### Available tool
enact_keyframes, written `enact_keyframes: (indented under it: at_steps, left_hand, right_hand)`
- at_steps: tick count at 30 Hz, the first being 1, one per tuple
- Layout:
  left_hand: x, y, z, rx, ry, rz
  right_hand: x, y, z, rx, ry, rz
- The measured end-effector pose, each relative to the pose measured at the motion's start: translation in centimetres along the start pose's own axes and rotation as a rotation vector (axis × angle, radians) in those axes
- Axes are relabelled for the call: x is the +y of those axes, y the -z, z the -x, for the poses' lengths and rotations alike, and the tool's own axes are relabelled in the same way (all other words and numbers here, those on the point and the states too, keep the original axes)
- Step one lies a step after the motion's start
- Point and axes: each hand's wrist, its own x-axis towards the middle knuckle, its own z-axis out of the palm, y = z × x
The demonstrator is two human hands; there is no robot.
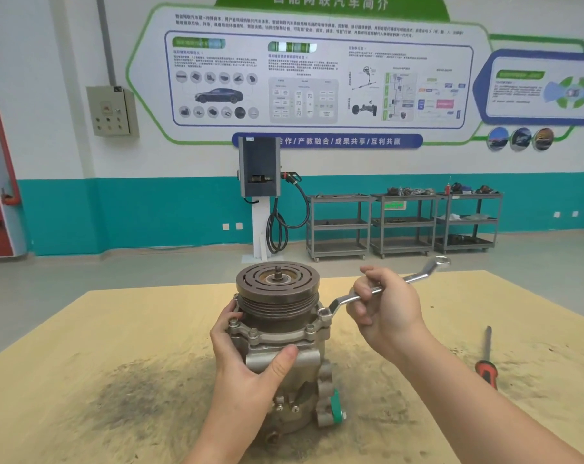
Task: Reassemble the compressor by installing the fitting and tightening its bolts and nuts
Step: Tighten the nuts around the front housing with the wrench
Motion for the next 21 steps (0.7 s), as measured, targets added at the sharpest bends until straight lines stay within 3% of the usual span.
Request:
enact_keyframes:
  at_steps: [4,8,16,21]
  left_hand:
    - [-0.7,0.6,-0.6,-0.043,-0.009,0.025]
    - [-1.3,0.7,-0.9,-0.065,-0.067,0.030]
    - [-1.6,1.0,-1.2,-0.089,-0.086,-0.038]
    - [-1.7,1.0,-1.3,-0.080,-0.086,-0.057]
  right_hand:
    - [-0.5,-0.1,-1.9,-0.094,-0.217,0.001]
    - [-0.2,-0.3,-2.9,-0.137,-0.279,-0.029]
    - [0.8,-0.3,-2.9,-0.148,-0.232,-0.121]
    - [1.4,0.9,-1.4,-0.069,-0.059,-0.165]
